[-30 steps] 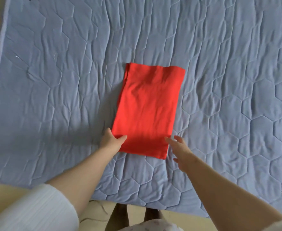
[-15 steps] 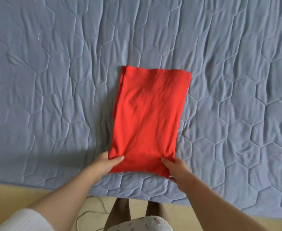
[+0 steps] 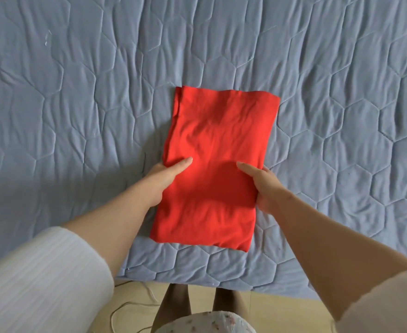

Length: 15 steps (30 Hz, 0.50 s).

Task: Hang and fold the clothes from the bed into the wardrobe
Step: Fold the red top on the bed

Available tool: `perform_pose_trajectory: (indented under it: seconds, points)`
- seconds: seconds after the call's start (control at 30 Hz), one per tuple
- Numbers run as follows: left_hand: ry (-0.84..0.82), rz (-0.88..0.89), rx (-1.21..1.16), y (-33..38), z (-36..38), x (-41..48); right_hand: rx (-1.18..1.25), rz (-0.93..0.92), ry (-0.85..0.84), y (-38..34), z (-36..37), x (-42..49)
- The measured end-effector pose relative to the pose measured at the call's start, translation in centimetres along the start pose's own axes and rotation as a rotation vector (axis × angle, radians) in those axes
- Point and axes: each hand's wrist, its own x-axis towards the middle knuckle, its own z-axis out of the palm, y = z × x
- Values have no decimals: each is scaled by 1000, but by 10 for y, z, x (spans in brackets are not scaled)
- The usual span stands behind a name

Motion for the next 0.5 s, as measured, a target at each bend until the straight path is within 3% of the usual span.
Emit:
perform_pose_trajectory:
  seconds: [0.13,0.33,0.5]
  points:
    - [-80,13,-156,21,-6,-8,-42,102,-57,-20,3,-10]
    - [-147,278,-253,101,-18,-48,80,-112,-86,-86,21,-52]
    - [-64,508,-129,147,-36,-96,71,-301,-67,-129,34,-93]
